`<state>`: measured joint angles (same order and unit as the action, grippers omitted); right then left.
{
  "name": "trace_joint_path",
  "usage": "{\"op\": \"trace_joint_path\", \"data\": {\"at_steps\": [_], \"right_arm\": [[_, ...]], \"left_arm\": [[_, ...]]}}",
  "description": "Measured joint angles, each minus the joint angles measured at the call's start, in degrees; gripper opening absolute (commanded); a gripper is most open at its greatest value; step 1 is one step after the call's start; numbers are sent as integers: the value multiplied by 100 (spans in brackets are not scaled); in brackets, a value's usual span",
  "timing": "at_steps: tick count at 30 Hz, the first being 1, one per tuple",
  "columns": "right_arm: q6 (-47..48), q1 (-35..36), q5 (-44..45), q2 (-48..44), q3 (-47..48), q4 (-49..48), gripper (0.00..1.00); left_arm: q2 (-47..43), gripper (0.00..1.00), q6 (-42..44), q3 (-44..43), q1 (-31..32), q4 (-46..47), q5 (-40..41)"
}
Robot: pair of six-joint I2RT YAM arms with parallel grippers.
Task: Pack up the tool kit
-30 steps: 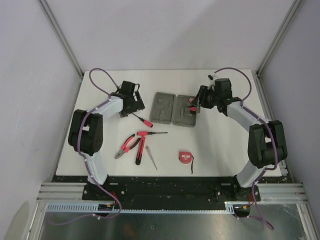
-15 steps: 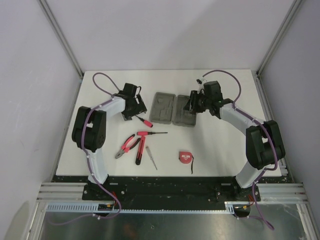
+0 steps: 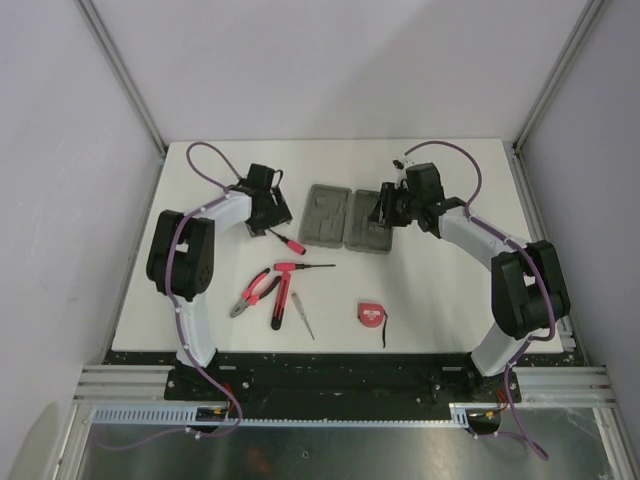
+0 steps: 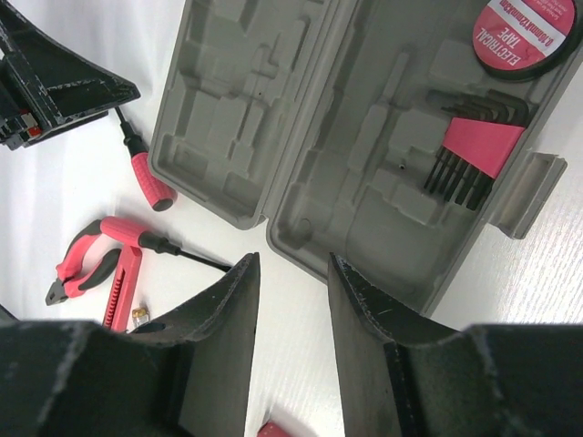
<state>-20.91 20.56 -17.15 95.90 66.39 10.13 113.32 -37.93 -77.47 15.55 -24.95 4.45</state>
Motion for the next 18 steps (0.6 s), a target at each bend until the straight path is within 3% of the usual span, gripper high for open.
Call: {"op": "trace_joint_path", "data": {"at_steps": [9,18], "right_arm": [[-4,0,35,0,0,-4,40],[9,70,90,7,0,-48,40]], "left_arm": [[-59,49,90,168,-4,66,299],[-59,31,337,170,7,-48,446]]}}
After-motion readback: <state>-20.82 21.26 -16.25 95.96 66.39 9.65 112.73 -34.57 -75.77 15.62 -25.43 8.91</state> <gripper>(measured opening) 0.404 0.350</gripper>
